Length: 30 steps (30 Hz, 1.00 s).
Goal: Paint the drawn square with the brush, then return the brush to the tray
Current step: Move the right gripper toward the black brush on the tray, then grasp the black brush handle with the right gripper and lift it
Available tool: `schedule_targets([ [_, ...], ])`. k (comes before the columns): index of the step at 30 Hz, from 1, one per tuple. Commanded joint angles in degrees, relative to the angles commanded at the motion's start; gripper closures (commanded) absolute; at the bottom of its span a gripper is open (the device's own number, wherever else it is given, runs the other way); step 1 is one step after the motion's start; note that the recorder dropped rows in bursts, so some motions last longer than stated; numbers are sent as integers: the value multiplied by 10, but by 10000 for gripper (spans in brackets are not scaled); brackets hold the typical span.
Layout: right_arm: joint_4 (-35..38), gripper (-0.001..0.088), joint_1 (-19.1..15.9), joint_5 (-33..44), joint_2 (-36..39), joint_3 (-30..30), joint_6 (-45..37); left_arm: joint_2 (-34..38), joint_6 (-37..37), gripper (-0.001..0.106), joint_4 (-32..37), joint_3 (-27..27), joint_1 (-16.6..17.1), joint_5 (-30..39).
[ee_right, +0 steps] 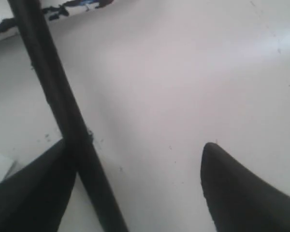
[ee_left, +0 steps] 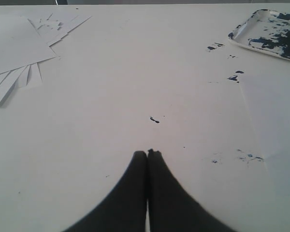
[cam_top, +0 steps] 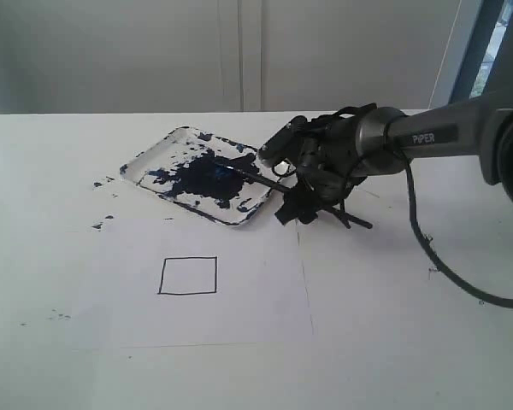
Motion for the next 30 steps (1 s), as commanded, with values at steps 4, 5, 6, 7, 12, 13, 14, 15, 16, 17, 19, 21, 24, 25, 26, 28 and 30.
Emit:
schedule_targets([
  [4, 31, 289, -11, -17, 6, 0, -1, 0, 0, 1053, 0, 0, 0, 0],
  [5, 37, 305, -13, -25, 6, 1, -1, 0, 0, 1053, 0, 0, 0, 0],
  [6, 42, 316, -13, -30, 6, 1, -1, 0, 0, 1053, 0, 0, 0, 0],
  [7, 49, 332, -13, -34, 6, 1, -3, 0, 0, 1053, 0, 0, 0, 0],
  [12, 104, 431, -13, -40, 6, 1, -73, 0, 0, 1053, 0, 0, 0, 0],
  [13, 113, 455, -13, -40, 6, 1, -91, 0, 0, 1053, 0, 0, 0, 0],
  [14, 117, 478, -13, -40, 6, 1, -101, 0, 0, 1053, 0, 0, 0, 0],
  [15, 119, 495, -13, -38, 6, 1, -108, 0, 0, 1053, 0, 0, 0, 0],
  [16, 119, 517, -13, -38, 6, 1, -112, 0, 0, 1053, 0, 0, 0, 0],
  [17, 119, 540, -11, -37, 6, 1, -115, 0, 0, 1053, 0, 0, 0, 0],
  [19, 119, 585, -11, -34, 6, 1, -117, 0, 0, 1053, 0, 0, 0, 0],
  [21, 119, 638, -8, -30, 6, 1, -124, 0, 0, 1053, 0, 0, 0, 0],
  [24, 124, 718, -2, -25, 6, 1, -141, 0, 0, 1053, 0, 0, 0, 0],
  [25, 124, 742, 0, -23, 6, 1, -144, 0, 0, 1053, 0, 0, 0, 0],
  [26, 125, 772, 3, -21, 6, 1, -146, 0, 0, 1053, 0, 0, 0, 0],
  [28, 125, 827, 7, -12, 6, 1, -157, 0, 0, 1053, 0, 0, 0, 0],
  [30, 127, 868, 14, 0, 5, 1, -173, 0, 0, 1053, 0, 0, 0, 0],
])
